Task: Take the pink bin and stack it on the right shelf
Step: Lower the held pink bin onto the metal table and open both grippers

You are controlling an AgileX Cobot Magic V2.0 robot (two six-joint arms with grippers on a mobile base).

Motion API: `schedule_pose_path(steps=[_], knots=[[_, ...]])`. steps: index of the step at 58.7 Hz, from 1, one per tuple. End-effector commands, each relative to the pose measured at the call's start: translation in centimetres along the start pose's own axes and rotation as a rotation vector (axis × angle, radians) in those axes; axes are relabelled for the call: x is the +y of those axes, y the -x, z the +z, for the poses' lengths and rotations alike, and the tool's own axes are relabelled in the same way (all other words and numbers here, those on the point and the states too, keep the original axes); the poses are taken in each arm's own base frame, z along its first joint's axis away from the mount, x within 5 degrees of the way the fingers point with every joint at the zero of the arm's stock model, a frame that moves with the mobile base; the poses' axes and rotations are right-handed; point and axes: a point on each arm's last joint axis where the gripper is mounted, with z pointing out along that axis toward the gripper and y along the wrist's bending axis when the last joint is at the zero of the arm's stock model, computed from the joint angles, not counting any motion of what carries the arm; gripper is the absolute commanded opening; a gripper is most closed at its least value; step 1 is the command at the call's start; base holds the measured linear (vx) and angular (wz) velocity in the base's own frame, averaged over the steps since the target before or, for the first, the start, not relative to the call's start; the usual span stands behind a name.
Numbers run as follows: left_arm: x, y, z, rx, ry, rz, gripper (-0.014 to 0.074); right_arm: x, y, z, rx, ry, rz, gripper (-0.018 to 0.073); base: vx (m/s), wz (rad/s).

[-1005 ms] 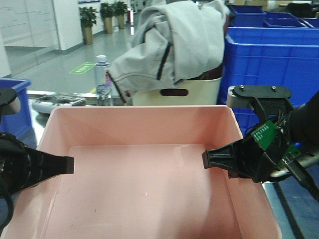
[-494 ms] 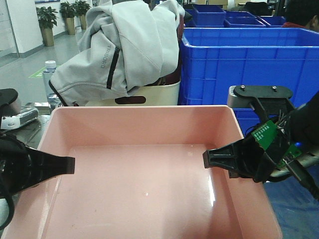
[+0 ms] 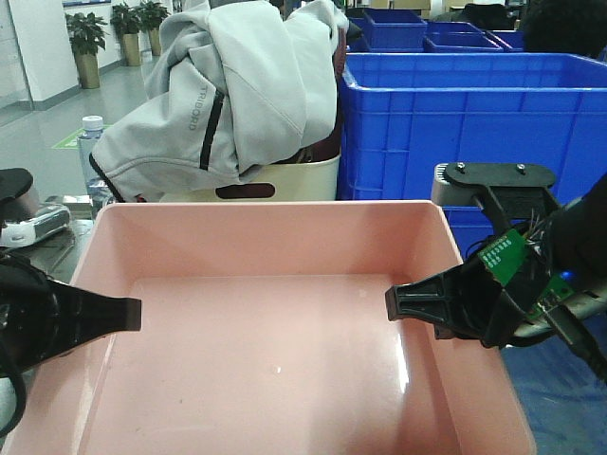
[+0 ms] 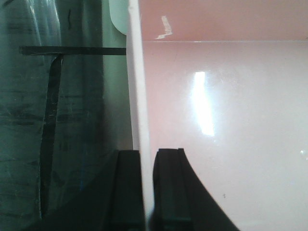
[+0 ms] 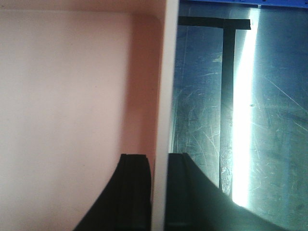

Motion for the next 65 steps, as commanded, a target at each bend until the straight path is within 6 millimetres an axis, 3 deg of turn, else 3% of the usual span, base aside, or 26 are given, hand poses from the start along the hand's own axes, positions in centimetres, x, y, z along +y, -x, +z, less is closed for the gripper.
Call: schedule_pose_path(steps=[1, 16, 23, 27, 44, 54, 65], knots=[[-0.5, 1.3, -1.4, -0.12, -0.065, 0.009, 0.0111, -0.3, 1.2, -2.0, -0.131, 0.015, -0.019, 0.0074, 0.0, 0.0], [-0.5, 1.4, -1.4, -0.13, -0.074, 0.015, 0.0111, -0.3, 1.2, -1.9, -0.136, 0.015, -0.021, 0.0074, 0.0, 0.0], [-0.7, 1.5, -1.0, -0.13, -0.066, 0.119, 0.0111, -0.1, 1.2, -1.0, -0.108, 0.004, -0.046, 0.0074, 0.0, 0.0], [-0.7, 1.5, -0.1, -0.117, -0.045, 0.145, 0.0113, -0.3, 1.4, 0.0, -0.082, -0.012, -0.035, 0.0074, 0.0, 0.0], [0.0, 1.4, 6.8, 0.009, 0.074, 0.165, 0.0157, -0.1, 1.7, 6.4, 0.028, -0.071, -0.021, 0.0085, 0.0, 0.0], [-0.6, 0.6, 10.2, 0.072, 0.091, 0.194, 0.0262, 0.2, 1.6, 9.7, 0.06, -0.111, 0.025, 0.0138, 0.0, 0.0], [-0.7, -0.1, 11.6, 0.133, 0.114, 0.199, 0.0479, 0.3, 1.6, 10.5, 0.065, -0.113, 0.017, 0.0307, 0.0, 0.0]])
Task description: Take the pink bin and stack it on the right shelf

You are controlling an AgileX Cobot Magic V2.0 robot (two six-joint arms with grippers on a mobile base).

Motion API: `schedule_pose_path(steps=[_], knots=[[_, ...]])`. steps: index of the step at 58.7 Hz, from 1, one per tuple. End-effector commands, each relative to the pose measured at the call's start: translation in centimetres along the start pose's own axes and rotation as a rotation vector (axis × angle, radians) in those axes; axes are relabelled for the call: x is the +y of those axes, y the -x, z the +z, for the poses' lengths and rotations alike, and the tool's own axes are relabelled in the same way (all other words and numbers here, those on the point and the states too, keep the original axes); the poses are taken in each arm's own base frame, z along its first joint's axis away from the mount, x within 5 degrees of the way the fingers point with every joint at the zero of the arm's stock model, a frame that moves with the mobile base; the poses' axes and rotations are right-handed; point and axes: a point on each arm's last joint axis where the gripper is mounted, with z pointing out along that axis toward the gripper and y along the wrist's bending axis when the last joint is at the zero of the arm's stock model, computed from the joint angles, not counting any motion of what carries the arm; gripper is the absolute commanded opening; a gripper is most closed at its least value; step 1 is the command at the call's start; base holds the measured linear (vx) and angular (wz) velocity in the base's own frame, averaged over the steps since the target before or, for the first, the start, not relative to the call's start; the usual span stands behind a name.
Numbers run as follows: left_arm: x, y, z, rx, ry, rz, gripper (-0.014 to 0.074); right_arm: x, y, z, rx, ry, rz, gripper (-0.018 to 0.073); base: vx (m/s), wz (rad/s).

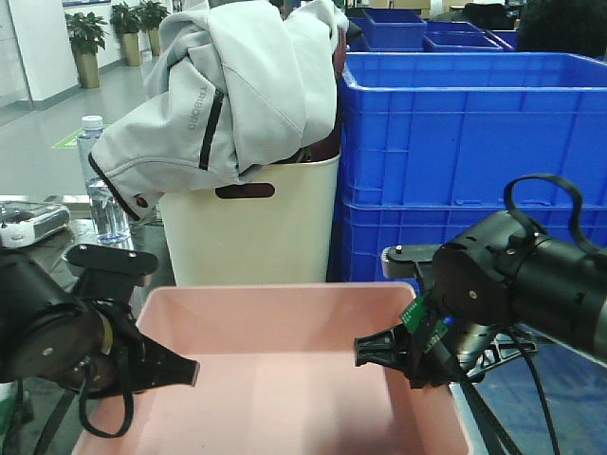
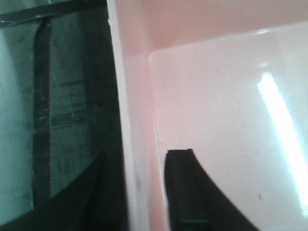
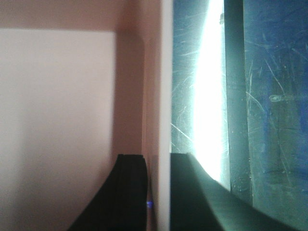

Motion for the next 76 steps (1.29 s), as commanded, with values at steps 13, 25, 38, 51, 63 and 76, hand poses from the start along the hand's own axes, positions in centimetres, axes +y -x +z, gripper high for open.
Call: schedule_pose_path(steps=[13, 25, 38, 51, 63, 76], knots=[[1.0, 1.3, -5.7, -0.181, -0.073, 0.005, 0.0574, -0.9, 1.3, -5.5, -0.211, 0.062, -0.045, 0.0491, 0.0, 0.0], [2.5, -0.6, -13.2, -0.277, -0.225, 0.106, 0.055, -1.7, -1.0, -12.4, -0.308, 0.134, -0.213, 0.0501, 0.0, 0.0], [4.3, -5.6, -19.1, -0.415, -0.382, 0.23, 0.0504, -2.3, -5.0, -19.3, -0.399, 0.216, -0.349, 0.0501, 0.0, 0.0], [5.9, -12.6, -20.5, -0.484, -0.488, 0.232, 0.0442, -3.3, -10.0, -19.6, -0.415, 0.281, -0.424, 0.0486, 0.0, 0.0], [6.9, -16.5, -20.0, -0.54, -0.496, 0.218, 0.0387, -5.4, -15.1, -16.0, -0.394, 0.279, -0.462, 0.0454, 0.0, 0.0], [6.9, -18.0, -18.3, -0.506, -0.493, 0.219, 0.0283, -6.9, -18.6, -13.5, -0.415, 0.301, -0.466, 0.0316, 0.0, 0.0]])
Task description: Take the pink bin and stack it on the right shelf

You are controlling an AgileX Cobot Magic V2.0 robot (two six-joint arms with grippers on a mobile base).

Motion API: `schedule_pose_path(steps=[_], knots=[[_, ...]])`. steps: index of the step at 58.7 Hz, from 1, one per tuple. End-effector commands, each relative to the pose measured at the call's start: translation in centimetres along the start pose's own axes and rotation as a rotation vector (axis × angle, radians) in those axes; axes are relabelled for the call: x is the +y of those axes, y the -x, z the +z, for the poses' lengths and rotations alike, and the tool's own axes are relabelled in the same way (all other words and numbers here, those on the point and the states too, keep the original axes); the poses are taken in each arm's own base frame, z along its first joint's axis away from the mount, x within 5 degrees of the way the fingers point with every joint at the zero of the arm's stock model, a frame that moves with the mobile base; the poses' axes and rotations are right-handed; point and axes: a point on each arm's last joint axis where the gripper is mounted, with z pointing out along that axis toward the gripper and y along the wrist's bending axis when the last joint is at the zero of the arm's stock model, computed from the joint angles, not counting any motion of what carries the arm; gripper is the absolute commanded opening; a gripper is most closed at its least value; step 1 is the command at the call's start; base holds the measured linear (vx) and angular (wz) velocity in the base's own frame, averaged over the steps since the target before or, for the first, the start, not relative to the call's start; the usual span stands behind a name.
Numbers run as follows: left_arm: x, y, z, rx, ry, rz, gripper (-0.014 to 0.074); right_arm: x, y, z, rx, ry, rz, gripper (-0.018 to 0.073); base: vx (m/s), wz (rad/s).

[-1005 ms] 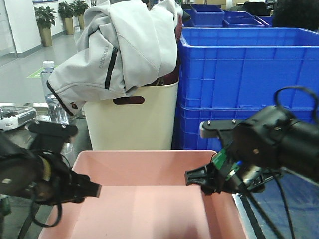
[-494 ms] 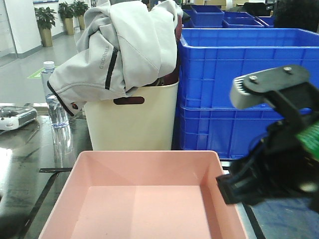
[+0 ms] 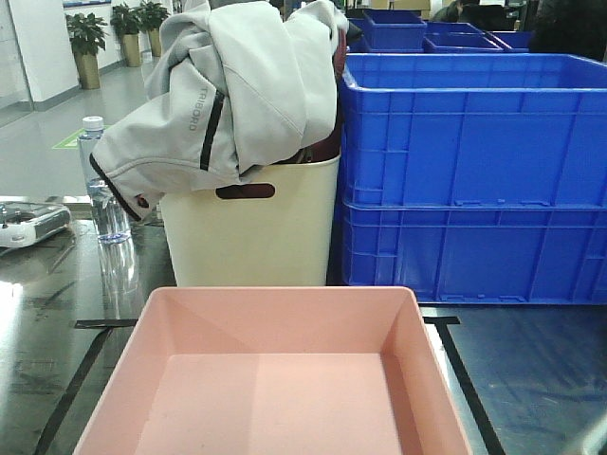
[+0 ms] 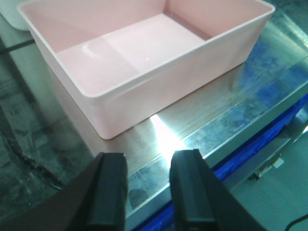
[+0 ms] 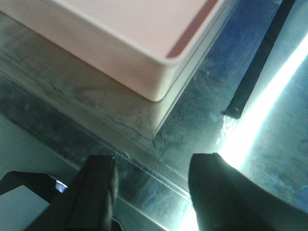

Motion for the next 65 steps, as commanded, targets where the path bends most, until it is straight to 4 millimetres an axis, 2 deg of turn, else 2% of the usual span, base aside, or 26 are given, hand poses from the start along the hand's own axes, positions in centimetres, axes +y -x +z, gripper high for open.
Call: schedule_pose_path(steps=[1, 9, 19, 46, 55, 65], knots=[[0.0, 0.9, 0.1, -0.089, -0.008, -0.011, 0.0272, -0.1, 0.0, -0.4, -0.125, 0.005, -0.012, 0.0302, 0.0, 0.0], [0.1, 0.5, 0.6, -0.092, -0.003, -0.013, 0.0153, -0.1, -1.1, -0.2, -0.14, 0.009, -0.023, 0.0142, 0.0, 0.0], [0.1, 0.5, 0.6, -0.089, -0.004, -0.014, 0.0073, -0.2, -1.4, -0.2, -0.105, 0.002, -0.024, -0.0017, 0.0, 0.0], [0.1, 0.4, 0.1, -0.114, 0.015, -0.023, 0.0052, -0.2, -1.4, -0.2, -0.105, 0.0, -0.025, -0.0012, 0.0, 0.0], [1.2, -0.2, -1.3, -0.203, 0.223, -0.049, 0.0053, -0.2, -1.4, -0.2, -0.107, 0.001, -0.025, -0.0012, 0.0, 0.0], [2.1, -3.1, -1.5, -0.395, 0.478, -0.048, 0.0053, -0.2, -1.4, -0.3, -0.108, 0.001, -0.025, -0.0012, 0.0, 0.0]])
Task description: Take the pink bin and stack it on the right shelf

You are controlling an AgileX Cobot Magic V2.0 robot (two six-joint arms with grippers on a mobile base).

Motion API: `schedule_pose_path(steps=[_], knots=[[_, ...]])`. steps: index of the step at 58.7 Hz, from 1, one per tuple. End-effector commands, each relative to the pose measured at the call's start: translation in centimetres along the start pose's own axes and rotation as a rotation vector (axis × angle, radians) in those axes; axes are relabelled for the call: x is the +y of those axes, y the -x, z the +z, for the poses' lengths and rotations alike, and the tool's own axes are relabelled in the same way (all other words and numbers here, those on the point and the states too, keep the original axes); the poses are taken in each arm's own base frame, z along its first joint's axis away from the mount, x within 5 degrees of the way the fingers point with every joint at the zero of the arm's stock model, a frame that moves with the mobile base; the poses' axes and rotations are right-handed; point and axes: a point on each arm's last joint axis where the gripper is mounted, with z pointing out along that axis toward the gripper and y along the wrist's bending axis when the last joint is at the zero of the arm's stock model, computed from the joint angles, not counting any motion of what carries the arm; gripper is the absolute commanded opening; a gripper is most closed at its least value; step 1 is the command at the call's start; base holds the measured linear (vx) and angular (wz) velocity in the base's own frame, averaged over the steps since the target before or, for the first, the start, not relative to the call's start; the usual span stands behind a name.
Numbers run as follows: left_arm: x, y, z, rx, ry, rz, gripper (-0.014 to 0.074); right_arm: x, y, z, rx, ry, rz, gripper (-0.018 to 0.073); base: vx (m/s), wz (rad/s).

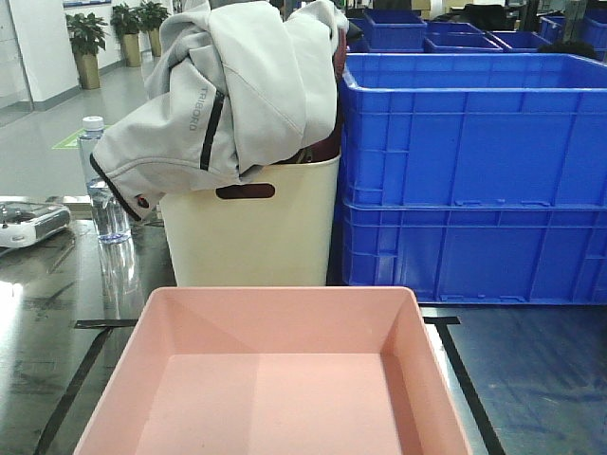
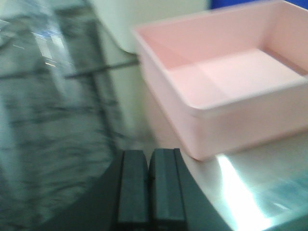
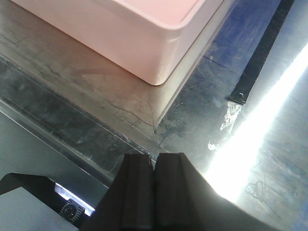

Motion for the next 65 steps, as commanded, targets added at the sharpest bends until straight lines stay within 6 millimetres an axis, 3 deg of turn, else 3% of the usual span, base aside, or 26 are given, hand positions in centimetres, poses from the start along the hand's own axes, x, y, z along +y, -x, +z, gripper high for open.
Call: schedule_pose_path(steps=[1, 19, 32, 65], knots=[[0.5, 0.0, -0.2, -0.191, 0.104, 0.0, 0.0053, -0.1, 1.1, -0.7, -0.084, -0.006, -0.021, -0.0012, 0.0, 0.0], [0.8, -6.0, 2.7, -0.362, 0.186, 0.023, -0.0008, -0.1, 1.1, -0.7, -0.084, -0.006, -0.021, -0.0012, 0.0, 0.0], [1.1, -9.7, 4.7, -0.419, 0.202, -0.088, -0.0007, -0.1, 1.1, -0.7, -0.083, -0.004, -0.019, -0.0012, 0.0, 0.0], [1.1, -9.6, 4.7, -0.42, 0.206, -0.078, -0.0007, -0.1, 1.1, -0.7, -0.084, -0.006, -0.021, -0.0012, 0.0, 0.0]])
